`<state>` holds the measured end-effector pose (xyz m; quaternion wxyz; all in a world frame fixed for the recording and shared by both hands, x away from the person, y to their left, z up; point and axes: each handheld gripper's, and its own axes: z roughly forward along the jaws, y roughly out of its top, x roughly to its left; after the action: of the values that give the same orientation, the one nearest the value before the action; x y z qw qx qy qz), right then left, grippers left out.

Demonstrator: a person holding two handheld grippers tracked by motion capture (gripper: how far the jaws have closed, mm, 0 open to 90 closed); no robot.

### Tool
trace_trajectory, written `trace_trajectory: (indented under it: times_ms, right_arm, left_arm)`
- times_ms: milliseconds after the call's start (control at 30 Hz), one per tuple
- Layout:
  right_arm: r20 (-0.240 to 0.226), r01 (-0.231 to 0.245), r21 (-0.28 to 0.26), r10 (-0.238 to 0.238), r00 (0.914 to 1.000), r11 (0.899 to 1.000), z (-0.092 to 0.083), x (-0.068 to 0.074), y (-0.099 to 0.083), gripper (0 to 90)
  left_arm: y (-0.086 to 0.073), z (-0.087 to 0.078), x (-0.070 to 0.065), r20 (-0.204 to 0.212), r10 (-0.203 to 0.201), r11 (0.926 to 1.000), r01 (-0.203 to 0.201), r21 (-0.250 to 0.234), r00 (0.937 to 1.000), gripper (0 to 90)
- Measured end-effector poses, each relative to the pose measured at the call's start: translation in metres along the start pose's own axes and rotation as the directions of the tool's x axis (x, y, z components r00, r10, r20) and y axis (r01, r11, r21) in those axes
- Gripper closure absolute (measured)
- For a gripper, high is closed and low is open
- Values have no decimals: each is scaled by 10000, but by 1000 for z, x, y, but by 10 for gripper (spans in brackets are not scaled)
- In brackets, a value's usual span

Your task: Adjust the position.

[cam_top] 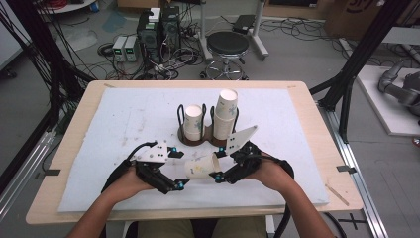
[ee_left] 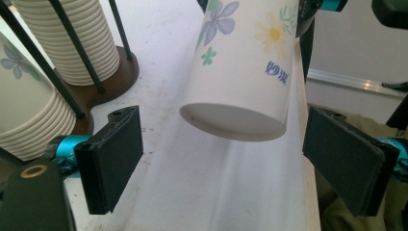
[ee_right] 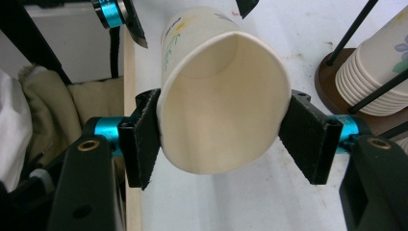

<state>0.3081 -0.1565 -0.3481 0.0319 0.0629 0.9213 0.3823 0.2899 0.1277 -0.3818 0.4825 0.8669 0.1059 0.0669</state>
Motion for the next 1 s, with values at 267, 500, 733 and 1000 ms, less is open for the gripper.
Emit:
trace_trajectory:
  times_ms: [267, 500, 733, 1000]
  right_arm:
    - [111, 379, 888, -391, 9992, 9953, 2, 2, 13, 354]
    - [137, 835, 1548, -866, 9961, 9844, 2, 3, 26, 354]
    - [58, 1264, 2286, -1312, 9913, 9653, 6, 5, 39, 354]
    - [-104, 1527, 3072, -1571, 9875, 9393, 11, 6, 52, 354]
  left_arm:
    - [10, 4, 1, 148, 227, 9989, -233, 412, 9996, 150]
    - [19, 9, 0, 278, 487, 9957, -507, 770, 9984, 155]
    - [22, 18, -2, 447, 619, 9914, -666, 1127, 9971, 161]
    - [23, 24, -3, 604, 663, 9882, -739, 1341, 9960, 170]
